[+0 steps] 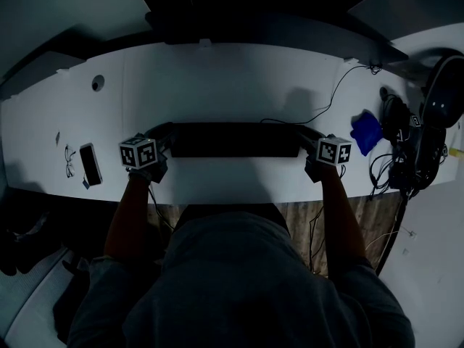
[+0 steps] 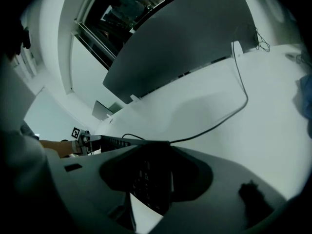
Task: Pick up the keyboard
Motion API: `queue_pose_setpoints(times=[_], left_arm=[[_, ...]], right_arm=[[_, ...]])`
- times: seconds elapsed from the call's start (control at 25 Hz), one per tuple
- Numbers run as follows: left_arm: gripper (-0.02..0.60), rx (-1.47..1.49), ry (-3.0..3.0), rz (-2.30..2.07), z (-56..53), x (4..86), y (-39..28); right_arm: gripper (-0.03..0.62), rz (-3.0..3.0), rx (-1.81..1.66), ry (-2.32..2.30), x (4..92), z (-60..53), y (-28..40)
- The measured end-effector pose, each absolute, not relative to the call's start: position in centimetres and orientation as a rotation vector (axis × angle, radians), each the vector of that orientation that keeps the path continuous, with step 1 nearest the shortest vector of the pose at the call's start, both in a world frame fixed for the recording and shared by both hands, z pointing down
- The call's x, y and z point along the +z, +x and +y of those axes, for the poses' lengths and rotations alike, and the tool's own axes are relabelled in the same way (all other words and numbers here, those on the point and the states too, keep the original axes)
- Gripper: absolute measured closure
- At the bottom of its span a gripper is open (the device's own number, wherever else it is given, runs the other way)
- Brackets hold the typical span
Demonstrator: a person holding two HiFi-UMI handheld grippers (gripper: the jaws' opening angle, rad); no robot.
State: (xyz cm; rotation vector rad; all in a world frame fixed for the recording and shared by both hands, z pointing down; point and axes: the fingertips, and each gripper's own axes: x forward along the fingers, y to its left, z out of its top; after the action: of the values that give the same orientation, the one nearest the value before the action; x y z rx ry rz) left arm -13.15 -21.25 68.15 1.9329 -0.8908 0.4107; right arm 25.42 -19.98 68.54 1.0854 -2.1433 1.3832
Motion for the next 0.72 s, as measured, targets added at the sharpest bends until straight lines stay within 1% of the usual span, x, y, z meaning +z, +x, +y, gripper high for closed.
queue_pose_setpoints(times=[0.28,0.72], left_arm=[[0.413,0.354,2.017,-0.928,-22.4,64.6,-13.4],[0.411,0.259,2.217,-1.004,-24.4,55.2,-13.0]], right_arm=[[0.413,-2.252,1.246,1.118,64.4,-21.7,25.2],[0.413,-2.433,1.048,1.176,55.5,-23.3,25.4]])
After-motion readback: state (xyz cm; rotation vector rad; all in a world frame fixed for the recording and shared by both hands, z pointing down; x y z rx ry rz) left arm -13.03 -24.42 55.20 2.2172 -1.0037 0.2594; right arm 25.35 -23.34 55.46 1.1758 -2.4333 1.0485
